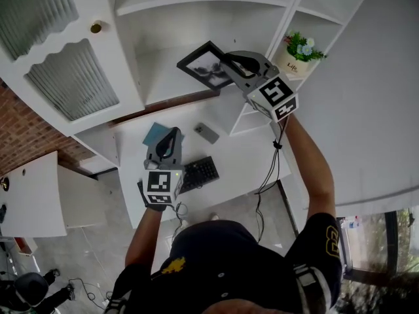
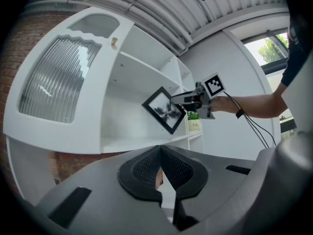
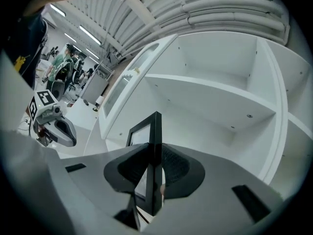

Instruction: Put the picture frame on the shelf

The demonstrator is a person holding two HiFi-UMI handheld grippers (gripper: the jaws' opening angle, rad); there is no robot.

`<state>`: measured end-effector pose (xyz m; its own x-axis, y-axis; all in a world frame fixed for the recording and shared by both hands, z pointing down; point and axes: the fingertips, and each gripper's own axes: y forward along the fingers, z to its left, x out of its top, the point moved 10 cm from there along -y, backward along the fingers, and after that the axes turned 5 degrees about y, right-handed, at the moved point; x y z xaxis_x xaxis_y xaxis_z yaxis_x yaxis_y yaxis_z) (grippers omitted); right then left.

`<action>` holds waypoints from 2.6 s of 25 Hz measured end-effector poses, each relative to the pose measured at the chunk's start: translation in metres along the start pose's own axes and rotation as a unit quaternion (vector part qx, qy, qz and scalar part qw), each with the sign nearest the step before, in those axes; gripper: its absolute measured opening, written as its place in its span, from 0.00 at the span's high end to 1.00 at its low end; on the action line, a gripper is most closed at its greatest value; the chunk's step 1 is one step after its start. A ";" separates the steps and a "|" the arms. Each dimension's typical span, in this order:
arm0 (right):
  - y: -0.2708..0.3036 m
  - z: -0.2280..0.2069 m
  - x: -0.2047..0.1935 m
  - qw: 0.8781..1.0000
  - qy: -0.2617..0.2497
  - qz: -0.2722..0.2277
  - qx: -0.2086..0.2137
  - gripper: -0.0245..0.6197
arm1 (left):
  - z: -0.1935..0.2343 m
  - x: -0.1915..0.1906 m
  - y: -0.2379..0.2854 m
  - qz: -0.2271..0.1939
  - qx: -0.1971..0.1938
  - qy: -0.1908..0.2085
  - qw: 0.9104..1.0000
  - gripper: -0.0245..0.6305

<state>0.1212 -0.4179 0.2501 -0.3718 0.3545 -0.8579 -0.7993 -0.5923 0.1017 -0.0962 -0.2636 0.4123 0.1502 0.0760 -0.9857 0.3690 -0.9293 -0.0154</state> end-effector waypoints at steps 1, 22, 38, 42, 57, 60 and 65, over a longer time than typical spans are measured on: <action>0.003 -0.003 0.000 1.000 -0.003 0.002 0.005 0.84 | 0.000 0.000 0.000 0.001 0.001 0.000 1.000 0.93; 0.070 -0.054 0.012 0.994 -0.046 0.059 0.082 0.84 | -0.001 0.008 -0.005 0.002 0.012 0.014 1.000 0.93; 0.117 -0.058 0.009 0.976 -0.137 0.114 0.124 0.84 | -0.002 0.005 -0.004 0.010 0.033 0.007 0.999 0.93; 0.127 -0.057 0.008 0.970 -0.157 0.122 0.139 0.84 | -0.003 0.005 -0.005 0.015 0.039 0.010 0.999 0.93; 0.153 -0.049 0.002 0.939 -0.249 0.162 0.171 0.84 | 0.002 0.005 -0.010 0.023 0.067 0.010 0.997 0.93; 0.156 -0.046 0.002 0.934 -0.260 0.170 0.176 0.84 | 0.002 0.005 -0.011 0.023 0.069 0.010 0.997 0.93; 0.159 -0.042 -0.002 0.931 -0.264 0.177 0.181 0.84 | 0.000 0.005 -0.011 0.023 0.066 0.009 0.998 0.93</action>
<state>0.0144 -0.5428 0.2466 -0.7466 0.5457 -0.3805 -0.6530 -0.4919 0.5759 -0.0997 -0.2529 0.4080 0.1807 0.0383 -0.9828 0.2371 -0.9715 0.0057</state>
